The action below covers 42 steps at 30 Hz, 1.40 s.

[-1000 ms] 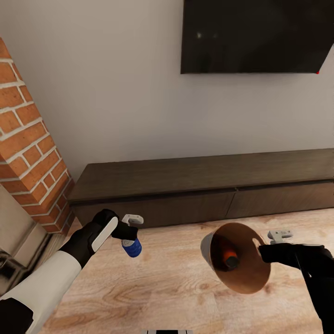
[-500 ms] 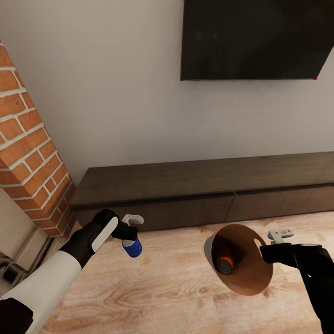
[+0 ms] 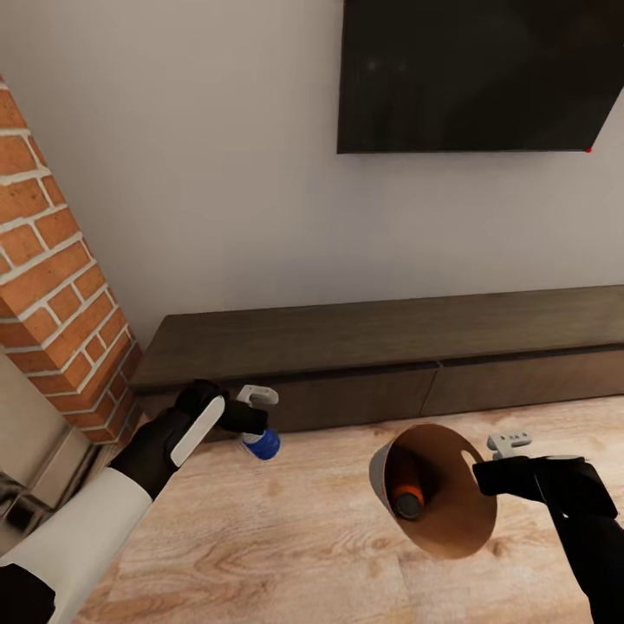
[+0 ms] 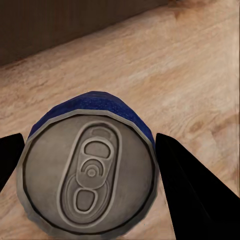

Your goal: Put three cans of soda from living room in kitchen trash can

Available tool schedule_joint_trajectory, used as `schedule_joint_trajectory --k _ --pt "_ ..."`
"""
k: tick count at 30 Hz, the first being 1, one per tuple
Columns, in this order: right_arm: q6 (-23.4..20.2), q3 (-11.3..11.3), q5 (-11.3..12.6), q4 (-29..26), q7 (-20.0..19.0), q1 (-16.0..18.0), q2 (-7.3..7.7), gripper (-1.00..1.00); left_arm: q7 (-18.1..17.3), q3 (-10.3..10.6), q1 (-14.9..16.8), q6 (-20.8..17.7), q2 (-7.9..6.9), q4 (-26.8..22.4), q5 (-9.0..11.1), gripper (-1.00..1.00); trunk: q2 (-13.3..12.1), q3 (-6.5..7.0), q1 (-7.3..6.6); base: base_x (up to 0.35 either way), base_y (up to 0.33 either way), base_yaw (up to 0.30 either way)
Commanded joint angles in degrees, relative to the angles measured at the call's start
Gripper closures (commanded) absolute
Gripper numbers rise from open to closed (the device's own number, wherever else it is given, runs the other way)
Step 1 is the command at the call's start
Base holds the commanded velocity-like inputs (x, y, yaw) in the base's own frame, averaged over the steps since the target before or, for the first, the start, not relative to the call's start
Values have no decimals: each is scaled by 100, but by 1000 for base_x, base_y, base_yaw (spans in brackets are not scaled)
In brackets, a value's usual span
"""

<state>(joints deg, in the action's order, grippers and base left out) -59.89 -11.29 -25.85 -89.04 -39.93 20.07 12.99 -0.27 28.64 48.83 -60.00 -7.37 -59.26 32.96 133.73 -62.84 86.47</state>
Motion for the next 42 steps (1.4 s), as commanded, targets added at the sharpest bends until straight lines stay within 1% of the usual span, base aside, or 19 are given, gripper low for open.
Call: schedule_joint_trajectory --k 1,4,8,9,12,16,17,21,23,24,27,29,30,31,33,36,37,38,42 --pt "-11 11 79 18 -15 4 -3 100 -7 3 -2 0 -1 -72 -35 100 0 1 0 0 0 0" --pt "-11 57 80 144 -13 7 -24 100 -11 7 -4 0 4 -361 -22 100 0 1 0 0 0 0" --pt "-11 203 75 327 -3 73 -38 100 -19 9 -5 0 18 -696 -12 100 0 1 0 0 0 0" --pt "-11 243 73 423 2 141 -40 100 -22 9 -5 0 40 -909 -10 100 0 1 0 0 0 0" --pt "-11 289 72 503 11 199 -51 100 -84 13 -5 0 60 -1209 -6 100 0 1 0 0 0 0" --pt "-11 431 71 547 28 303 -68 100 -362 75 -18 0 67 -1613 -2 100 0 1 0 0 0 0" --pt "-11 501 71 561 33 347 -74 100 -510 171 -21 0 68 -1812 -1 100 0 1 0 0 0 0" --pt "-11 576 71 587 44 437 -89 100 -770 322 -29 0 71 -2149 7 100 0 1 0 0 0 0" --pt "-11 588 71 591 45 465 -98 100 -872 352 -40 0 75 -2202 7 100 0 1 0 0 0 0" --pt "-11 626 69 595 45 483 -128 100 -1011 379 -46 0 98 -2248 8 100 0 1 0 0 0 0" --pt "-11 708 65 599 55 504 -184 100 -1221 414 -53 0 179 -2310 9 100 0 1 0 0 0 0" --pt "-11 762 58 626 66 518 -284 100 -1314 447 -56 0 316 -2339 9 100 0 1 0 0 0 0" --pt "-11 772 46 645 69 524 -313 100 -1328 463 -57 0 349 -2344 9 100 0 1 0 0 0 0" --pt "-11 792 -24 693 74 555 -373 100 -1346 506 -57 0 407 -2360 9 100 0 1 0 0 0 0" --pt "-11 814 -323 818 75 655 -509 100 -1366 613 -58 0 496 -2416 11 100 0 1 0 0 0 0" --pt "-11 825 -593 902 74 726 -672 100 -1379 751 -58 0 562 -2484 33 100 0 1 0 0 0 0" --pt "-11 828 -622 915 74 735 -692 100 -1381 775 -58 0 571 -2491 44 100 0 1 0 0 0 0" --pt "-11 833 -677 945 73 752 -735 100 -1385 863 -58 0 588 -2507 65 100 0 1 0 0 0 0" --pt "-11 837 -718 966 73 764 -766 100 -1387 987 -60 0 602 -2519 81 100 0 1 0 0 0 0"
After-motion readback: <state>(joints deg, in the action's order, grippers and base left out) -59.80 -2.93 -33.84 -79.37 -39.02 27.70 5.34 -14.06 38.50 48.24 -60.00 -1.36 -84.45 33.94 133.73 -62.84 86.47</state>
